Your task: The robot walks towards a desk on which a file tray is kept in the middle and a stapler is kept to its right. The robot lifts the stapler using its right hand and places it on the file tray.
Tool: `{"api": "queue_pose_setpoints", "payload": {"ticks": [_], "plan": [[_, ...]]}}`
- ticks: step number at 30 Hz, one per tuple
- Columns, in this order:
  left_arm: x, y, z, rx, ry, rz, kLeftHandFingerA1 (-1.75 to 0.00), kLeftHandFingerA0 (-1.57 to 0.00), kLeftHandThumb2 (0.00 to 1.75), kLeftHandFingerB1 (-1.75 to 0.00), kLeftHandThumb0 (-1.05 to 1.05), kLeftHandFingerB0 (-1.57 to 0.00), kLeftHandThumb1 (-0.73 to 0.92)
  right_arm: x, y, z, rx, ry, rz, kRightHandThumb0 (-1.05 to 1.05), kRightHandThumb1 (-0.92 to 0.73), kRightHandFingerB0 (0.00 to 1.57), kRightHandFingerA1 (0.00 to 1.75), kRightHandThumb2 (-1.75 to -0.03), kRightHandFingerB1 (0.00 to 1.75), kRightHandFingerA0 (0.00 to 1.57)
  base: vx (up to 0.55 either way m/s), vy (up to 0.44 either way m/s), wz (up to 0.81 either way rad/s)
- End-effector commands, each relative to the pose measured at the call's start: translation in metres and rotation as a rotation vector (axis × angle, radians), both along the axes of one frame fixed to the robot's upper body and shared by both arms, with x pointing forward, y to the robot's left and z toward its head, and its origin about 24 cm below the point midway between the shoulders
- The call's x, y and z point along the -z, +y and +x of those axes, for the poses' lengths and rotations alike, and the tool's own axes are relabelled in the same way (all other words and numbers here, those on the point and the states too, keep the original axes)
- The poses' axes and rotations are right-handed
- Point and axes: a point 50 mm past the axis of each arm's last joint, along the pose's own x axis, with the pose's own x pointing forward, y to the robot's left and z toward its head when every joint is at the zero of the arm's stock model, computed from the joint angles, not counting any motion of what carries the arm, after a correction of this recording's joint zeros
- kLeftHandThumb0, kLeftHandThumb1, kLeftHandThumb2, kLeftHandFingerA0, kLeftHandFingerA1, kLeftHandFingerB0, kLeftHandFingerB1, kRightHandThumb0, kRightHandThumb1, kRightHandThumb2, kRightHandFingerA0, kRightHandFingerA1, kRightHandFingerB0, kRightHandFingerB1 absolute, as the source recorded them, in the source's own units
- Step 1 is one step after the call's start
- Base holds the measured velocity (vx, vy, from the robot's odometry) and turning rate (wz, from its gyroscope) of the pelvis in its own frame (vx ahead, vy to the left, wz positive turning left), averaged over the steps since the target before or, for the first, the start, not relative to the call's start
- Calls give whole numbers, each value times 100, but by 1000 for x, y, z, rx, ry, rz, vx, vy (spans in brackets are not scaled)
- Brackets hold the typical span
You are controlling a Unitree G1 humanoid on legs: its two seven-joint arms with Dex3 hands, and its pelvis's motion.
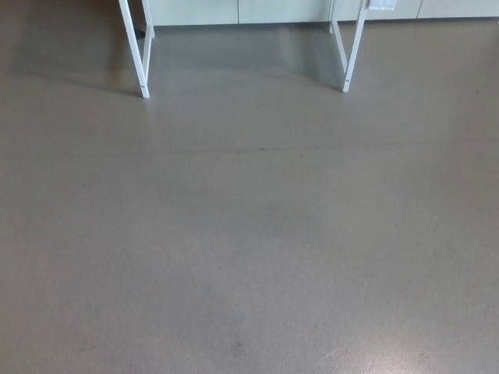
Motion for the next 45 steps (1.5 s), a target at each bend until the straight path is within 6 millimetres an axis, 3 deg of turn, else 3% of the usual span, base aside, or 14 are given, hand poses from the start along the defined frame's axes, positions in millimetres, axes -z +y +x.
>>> {"api": "queue_pose_setpoints", "payload": {"ticks": [1, 4, 6, 8, 22, 24, 25, 26, 29, 31, 38, 39, 41, 45], "plan": [[-5, 5, 2, -19, -21, -32, -40, -14, 61, -35, -54, -20, 74, -4, -3, 3, -11, -47, 55, -67, -68, 0, 51, -60, 27, 21, 0, 0, 0], [-6, 5, 3, -11, -25, -38, -51, -3, 110, -48, -33, 0, 62, -3, -2, 3, 0, -79, 58, -62, -68, 0, 52, -61, 26, 15, 0, 0, 0], [-7, 4, 3, 6, -30, -37, -42, -15, 62, -35, -54, -15, 76, -3, -2, 3, -6, -81, 54, -64, -67, 0, 54, -60, 25, 17, 0, 0, 0], [-8, 5, 2, 31, -22, -31, -51, -3, 110, -49, -34, -1, 61, -4, -1, 3, -16, -83, 49, -65, -67, 0, 54, -62, 23, 12, 0, 0, 0], [-9, 4, 2, 45, -12, -29, -50, -3, 110, -49, -35, -1, 59, -4, -1, -2, -23, -130, 64, -72, -50, 2, 58, -89, 26, 18, 0, 0, 0], [-9, 4, 2, 55, -6, -23, -50, -22, 83, -43, -64, -12, 67, -5, -1, -2, -17, -118, 76, -67, -66, 0, 48, -60, 27, 13, 0, 0, 0], [-9, 4, 2, 45, -13, -35, -44, -22, 63, -35, -59, -13, 79, -4, -2, -2, -21, -106, 71, -70, -47, 0, 54, -90, 24, 8, 0, 0, 0], [-8, 4, 1, 14, -7, -37, -50, -2, 109, -49, -35, 0, 59, -5, -1, -2, -33, -89, 72, -72, -50, 0, 46, -92, 21, 0, 0, 0, 0], [-7, 3, 0, 36, -14, -42, -51, -3, 110, -48, -34, 0, 60, -5, -2, -3, -9, -119, 84, -66, -64, 0, 51, -59, 30, 19, 0, 0, 0], [-7, 3, 0, 28, -9, -42, -51, -2, 109, -48, -35, 0, 59, -5, -2, -3, 4, -146, 92, -67, -49, 1, 61, -88, 28, 29, 0, 0, 0], [-6, 4, 1, 8, 3, -34, -50, -3, 108, -49, -35, -1, 58, -3, -2, -3, -11, -126, 86, -66, -64, 0, 54, -60, 31, 25, 0, 0, 0], [-6, 3, 1, 4, -2, -34, -51, -2, 108, -49, -35, 0, 59, -4, -2, -3, -13, -120, 83, -67, -49, 0, 60, -90, 27, 25, 0, 0, 0], [-7, 4, 1, 9, 4, -28, -48, -15, 82, -41, -62, -7, 65, -3, -3, -2, -21, -96, 85, -66, -66, 0, 46, -60, 29, 12, 0, 0, 0], [-8, 3, -1, 12, -8, -43, -50, -2, 109, -49, -35, 0, 59, -6, -4, -2, -19, -75, 91, -70, -50, 2, 51, -86, 25, 6, 0, 0, 0]]}}
